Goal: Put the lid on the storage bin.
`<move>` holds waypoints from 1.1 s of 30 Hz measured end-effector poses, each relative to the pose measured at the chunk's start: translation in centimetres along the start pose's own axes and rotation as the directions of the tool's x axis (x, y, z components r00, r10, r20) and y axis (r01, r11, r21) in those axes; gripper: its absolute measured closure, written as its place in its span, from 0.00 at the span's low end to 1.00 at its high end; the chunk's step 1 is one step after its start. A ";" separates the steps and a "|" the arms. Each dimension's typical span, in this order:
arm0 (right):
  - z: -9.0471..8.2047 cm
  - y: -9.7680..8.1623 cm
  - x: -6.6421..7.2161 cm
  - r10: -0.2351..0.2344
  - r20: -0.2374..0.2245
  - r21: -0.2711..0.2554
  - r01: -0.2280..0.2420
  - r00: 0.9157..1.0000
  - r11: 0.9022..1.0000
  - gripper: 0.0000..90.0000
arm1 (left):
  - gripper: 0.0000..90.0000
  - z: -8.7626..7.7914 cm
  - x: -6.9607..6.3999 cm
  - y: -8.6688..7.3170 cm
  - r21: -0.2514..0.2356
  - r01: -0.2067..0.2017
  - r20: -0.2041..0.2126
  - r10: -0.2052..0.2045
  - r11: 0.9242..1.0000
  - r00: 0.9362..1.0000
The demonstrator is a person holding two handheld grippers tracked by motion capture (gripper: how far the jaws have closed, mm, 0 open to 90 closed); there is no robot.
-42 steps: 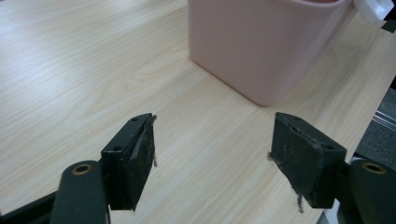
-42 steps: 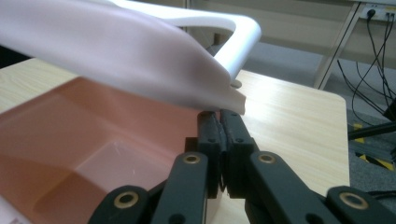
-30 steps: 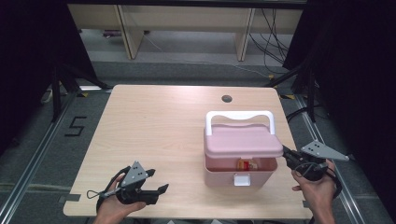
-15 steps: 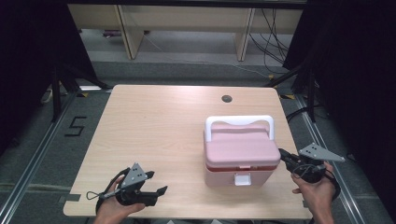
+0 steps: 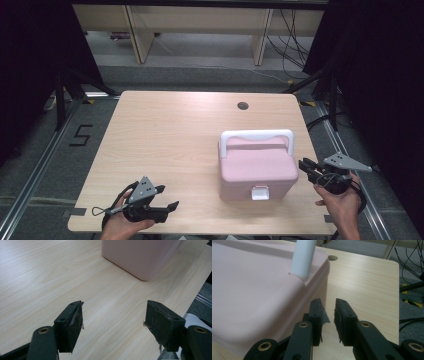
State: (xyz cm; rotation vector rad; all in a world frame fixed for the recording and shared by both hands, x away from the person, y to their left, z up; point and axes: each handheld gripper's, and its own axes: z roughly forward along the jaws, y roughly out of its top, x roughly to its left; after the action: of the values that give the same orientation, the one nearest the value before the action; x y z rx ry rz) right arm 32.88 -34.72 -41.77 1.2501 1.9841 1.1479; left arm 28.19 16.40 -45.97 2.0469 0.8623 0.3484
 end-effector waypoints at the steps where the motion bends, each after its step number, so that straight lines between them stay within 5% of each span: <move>1: 0.0 0.0 0.0 0.000 0.000 0.000 0.000 1.000 1.000 0.81 | 0.33 0.0 0.0 0.0 0.000 0.000 0.000 0.000 1.000 1.000; 5: -0.2 -0.5 0.1 0.068 0.004 0.007 -0.068 0.998 0.998 0.64 | 0.32 -0.3 0.0 -0.3 0.012 -0.006 -0.011 0.006 1.000 1.000; 8: -0.2 -0.8 -0.2 0.069 0.013 0.013 -0.070 0.998 0.997 0.50 | 0.31 -0.3 -0.1 -0.4 -0.002 0.000 -0.003 0.000 1.000 1.000; 14: -0.4 -2.0 0.0 0.075 0.009 0.052 -0.075 0.997 0.996 0.38 | 0.29 -0.9 -0.4 -0.9 -0.004 -0.007 -0.012 0.007 1.000 1.000; 15: -0.6 -2.3 0.3 0.104 0.009 0.059 -0.104 0.995 0.993 0.38 | 0.29 -0.9 -0.4 -0.9 -0.004 -0.007 -0.012 0.007 1.000 1.000; 22: -1.1 -4.0 0.5 0.086 0.022 0.069 -0.088 0.996 0.994 0.35 | 0.26 -1.4 -0.8 -1.7 -0.033 0.012 -0.004 -0.012 0.999 1.000; 23: -1.3 -4.3 0.9 0.135 0.018 0.081 -0.136 0.991 0.987 0.35 | 0.26 -1.4 -0.9 -1.8 -0.035 0.018 0.002 -0.018 0.999 1.000; 26: -1.5 -4.9 1.1 0.129 0.013 0.067 -0.130 0.992 0.989 0.34 | 0.24 -1.7 -1.4 -1.9 -0.034 0.015 0.004 -0.015 0.999 1.000; 27: -1.8 -5.1 1.1 0.091 0.024 0.074 -0.093 0.996 0.993 0.34 | 0.23 -1.7 -1.6 -2.1 -0.043 0.008 0.012 -0.008 0.999 1.000; 33: -2.2 -6.0 1.8 0.096 0.020 0.088 -0.097 0.995 0.991 0.32 | 0.20 -2.0 -2.2 -2.4 -0.025 -0.013 0.011 0.014 1.000 1.000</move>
State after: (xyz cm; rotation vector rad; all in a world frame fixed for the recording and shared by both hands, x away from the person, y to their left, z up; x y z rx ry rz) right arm 27.62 -35.20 -45.81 1.4095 2.0015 1.1020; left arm 24.49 17.01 -46.58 2.0311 0.8339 0.3529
